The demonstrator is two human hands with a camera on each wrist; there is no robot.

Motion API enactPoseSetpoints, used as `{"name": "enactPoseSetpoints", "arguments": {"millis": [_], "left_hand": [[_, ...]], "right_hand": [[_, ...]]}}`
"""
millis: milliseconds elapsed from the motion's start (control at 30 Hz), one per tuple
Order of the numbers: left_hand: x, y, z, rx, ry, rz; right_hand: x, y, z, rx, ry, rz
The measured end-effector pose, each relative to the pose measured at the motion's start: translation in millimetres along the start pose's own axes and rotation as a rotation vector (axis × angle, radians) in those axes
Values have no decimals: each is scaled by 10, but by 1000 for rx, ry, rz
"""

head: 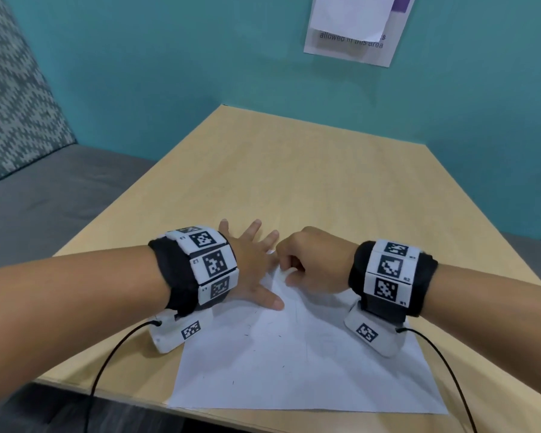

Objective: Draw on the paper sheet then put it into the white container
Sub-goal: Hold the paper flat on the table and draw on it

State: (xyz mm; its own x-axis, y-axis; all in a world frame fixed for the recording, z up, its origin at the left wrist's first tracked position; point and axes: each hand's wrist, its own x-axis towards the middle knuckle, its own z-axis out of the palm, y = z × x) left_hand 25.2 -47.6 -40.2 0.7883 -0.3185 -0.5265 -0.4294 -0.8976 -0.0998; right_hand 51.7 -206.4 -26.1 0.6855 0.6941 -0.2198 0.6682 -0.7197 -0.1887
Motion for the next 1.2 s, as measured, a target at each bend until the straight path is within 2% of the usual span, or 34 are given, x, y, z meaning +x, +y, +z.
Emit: {"name": "enactPoseSetpoints", "arguments": {"millis": [167,333,467,633,767,933,1100,1200], "left_hand": [[28,-1,28,21,11,-6],[-50,17,-19,-17,-9,-13],[-5,-8,22,9,20,-6],[-26,-7,-6,-24,0,-1],[10,-17,23,8,6,-14],[9,-27,18,-6,-8,-4],[18,-13,19,20,-14,-24],[1,-25,-8,9,-11,-19]], "right_hand": [[91,149,-134,-21,71,98],[-62,-60,17,-1,-30,-43],[45,178,-95,-5,74,73],[-108,-34,47,16,-22,-62],[5,222,-110,-12,79,83],[-126,34,40,13,-4,-40],[-18,399,-109,-22,90,129],[-11,458,-79,-15,91,155]]}}
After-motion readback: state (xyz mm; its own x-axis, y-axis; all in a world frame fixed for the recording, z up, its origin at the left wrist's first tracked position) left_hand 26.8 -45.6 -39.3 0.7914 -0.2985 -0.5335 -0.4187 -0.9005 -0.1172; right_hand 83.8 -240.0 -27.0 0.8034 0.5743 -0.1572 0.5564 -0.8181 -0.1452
